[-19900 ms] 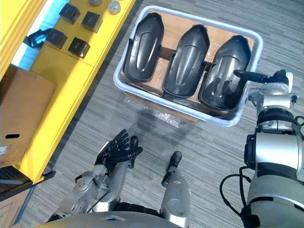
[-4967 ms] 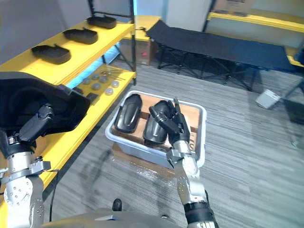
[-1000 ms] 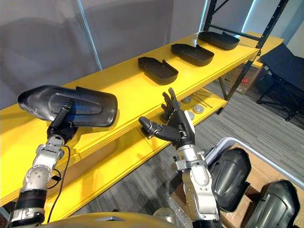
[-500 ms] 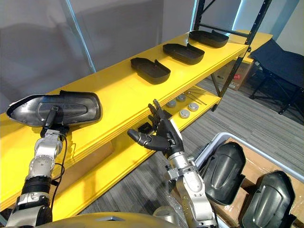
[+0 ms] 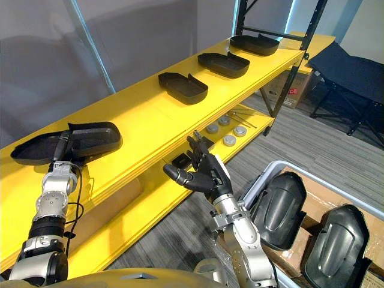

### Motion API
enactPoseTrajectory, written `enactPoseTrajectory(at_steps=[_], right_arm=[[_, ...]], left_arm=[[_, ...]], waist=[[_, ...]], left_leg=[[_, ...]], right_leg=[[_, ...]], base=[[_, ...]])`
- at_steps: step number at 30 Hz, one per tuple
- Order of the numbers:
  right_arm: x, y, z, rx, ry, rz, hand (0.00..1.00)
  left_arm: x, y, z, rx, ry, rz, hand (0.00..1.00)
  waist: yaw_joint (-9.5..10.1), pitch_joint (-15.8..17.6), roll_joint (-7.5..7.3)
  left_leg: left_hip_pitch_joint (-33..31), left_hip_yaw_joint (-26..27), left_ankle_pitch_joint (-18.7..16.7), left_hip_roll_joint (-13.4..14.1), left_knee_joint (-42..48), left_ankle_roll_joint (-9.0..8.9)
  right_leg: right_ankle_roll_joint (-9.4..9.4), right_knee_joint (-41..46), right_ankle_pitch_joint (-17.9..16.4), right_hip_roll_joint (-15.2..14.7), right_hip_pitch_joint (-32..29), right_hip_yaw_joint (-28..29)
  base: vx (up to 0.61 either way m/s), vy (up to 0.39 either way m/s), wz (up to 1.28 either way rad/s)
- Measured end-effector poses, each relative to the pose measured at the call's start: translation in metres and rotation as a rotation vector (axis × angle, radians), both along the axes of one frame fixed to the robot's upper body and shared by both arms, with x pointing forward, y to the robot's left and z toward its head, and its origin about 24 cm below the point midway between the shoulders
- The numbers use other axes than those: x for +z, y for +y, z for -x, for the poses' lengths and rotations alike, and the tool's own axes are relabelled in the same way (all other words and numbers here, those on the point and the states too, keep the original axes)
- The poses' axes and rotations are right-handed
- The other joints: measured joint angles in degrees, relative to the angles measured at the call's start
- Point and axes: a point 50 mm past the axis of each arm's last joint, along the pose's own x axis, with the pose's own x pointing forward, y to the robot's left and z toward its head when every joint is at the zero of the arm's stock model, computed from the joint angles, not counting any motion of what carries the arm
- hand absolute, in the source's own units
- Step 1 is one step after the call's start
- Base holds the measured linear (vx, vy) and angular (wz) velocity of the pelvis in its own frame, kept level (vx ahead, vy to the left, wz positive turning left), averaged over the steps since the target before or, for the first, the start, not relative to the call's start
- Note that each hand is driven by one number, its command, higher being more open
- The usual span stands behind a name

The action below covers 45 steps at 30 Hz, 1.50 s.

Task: Walk over and take three plastic housings, then place them on the shelf

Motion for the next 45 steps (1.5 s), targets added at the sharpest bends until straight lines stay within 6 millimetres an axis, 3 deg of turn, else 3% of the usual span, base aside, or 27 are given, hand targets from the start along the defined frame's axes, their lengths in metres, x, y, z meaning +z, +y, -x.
enactPoseTrajectory(at_steps=[6,10,17,21,27,38,45], right_arm=[[0.002,0.000,0.000,0.002,-0.002,-0.032,1.00],[0.002,0.003,0.000,-0.002,0.003,-0.037,1.00],[-0.001,0.012,0.001,-0.001,0.029,-0.062,1.00],[-0.001,0.011,0.002,-0.002,0.042,-0.084,1.00],[0.001,0.006,-0.002,-0.001,0.037,-0.076,1.00],[0.015,0.010,-0.016,0.034,-0.031,-0.059,1.00],[0.021,0.010,-0.020,0.056,-0.057,-0.032,1.00]], left_arm=[[0.001,0.005,-0.002,-0.087,0.038,-0.026,1.00],[0.000,0.005,-0.005,-0.187,0.080,-0.140,1.00],[0.011,0.011,-0.022,-0.272,0.341,-0.506,1.00],[0.030,0.026,-0.035,-0.316,0.518,-0.675,1.00],[0.044,0.056,-0.030,-0.466,0.700,-0.866,1.00],[0.058,0.066,-0.032,-0.759,0.722,-1.020,1.00],[0.055,0.063,-0.035,-0.815,0.683,-1.097,1.00]], waist=[[-0.01,0.2,-0.22],[0.11,0.4,-0.41],[-0.11,1.1,-1.58],[-0.35,1.6,-2.35],[-1.12,1.6,-2.43],[0.08,1.5,-2.27],[0.51,1.3,-2.10]], left_leg=[[-0.5,-0.6,0.2,0.0,0.0,0.11],[-0.4,-1.3,0.3,-0.1,0.0,0.17],[0.2,-1.4,0.4,0.5,0.0,0.12],[0.1,-1.4,0.8,1.7,0.0,-0.47],[0.1,-1.8,1.2,2.3,0.0,-0.94],[0.4,-4.2,1.4,2.5,0.0,-1.30],[0.3,-5.3,1.4,2.6,0.0,-1.41]], right_leg=[[0.66,-0.4,0.5,0.0,0.2,-0.5],[0.67,-0.6,0.5,0.0,0.8,-1.3],[0.48,-0.8,-0.1,0.5,1.5,-1.6],[0.28,-0.8,-0.1,1.3,1.3,-1.3],[-0.47,-0.5,-0.1,1.9,1.5,-2.0],[-1.43,-0.6,-0.8,2.1,3.4,-4.2],[-1.48,-0.1,-1.0,2.1,3.5,-5.1]], base=[[0.03,0.003,0.06],[0.01,0.010,0.09],[-0.01,0.002,-0.02],[-0.01,-0.013,-0.03],[0.05,-0.021,0.03],[0.03,-0.012,0.11],[-0.01,0.004,0.06]])
